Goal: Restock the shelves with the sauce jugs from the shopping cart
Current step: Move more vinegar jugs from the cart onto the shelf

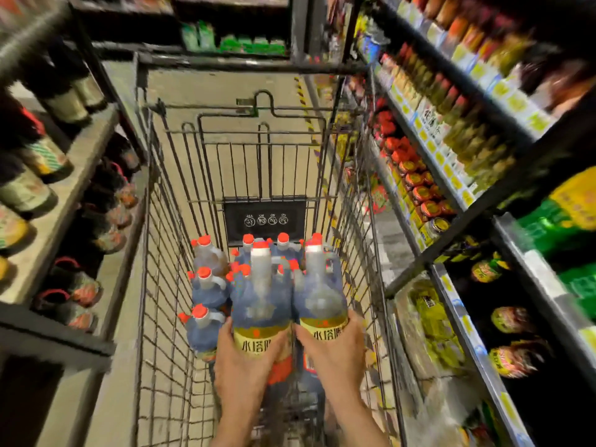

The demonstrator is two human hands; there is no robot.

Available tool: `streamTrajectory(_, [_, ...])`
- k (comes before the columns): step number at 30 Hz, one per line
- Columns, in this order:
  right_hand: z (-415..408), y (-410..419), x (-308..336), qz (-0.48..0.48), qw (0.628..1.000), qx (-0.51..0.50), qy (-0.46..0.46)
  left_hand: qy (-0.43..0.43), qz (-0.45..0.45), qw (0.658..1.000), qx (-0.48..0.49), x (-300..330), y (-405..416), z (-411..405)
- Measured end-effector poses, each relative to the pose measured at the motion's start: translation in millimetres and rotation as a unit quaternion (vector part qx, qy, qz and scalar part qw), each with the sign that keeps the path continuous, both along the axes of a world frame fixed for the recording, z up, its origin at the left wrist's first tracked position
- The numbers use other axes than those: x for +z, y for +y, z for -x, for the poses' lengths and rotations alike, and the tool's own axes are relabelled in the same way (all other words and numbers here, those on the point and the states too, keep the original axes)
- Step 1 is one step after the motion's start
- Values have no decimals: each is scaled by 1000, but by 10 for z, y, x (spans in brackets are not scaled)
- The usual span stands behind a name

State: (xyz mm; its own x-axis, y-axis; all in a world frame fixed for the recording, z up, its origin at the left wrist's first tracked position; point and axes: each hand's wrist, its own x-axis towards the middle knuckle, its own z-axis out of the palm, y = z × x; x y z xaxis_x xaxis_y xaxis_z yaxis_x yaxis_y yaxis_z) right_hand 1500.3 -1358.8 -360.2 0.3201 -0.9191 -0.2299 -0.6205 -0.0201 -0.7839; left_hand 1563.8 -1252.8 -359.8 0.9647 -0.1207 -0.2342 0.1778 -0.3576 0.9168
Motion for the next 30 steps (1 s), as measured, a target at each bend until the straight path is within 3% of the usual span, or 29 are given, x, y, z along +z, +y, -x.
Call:
streamTrajectory(8, [184, 141, 1039, 89, 991, -45, -89, -51, 96, 991, -73, 934, 82, 5])
streamTrajectory(15, [863, 738, 1729, 144, 966, -152, -150, -125, 140, 964, -188, 1603, 441, 387])
streamTrajectory(23, [2074, 1387, 2291, 208, 911, -312, -174, -156, 171, 902, -366, 2235, 676, 1391])
streamTrajectory(30, [3532, 1993, 2531, 245, 830, -477, -150, -141, 211, 811, -527, 2554, 807, 2806])
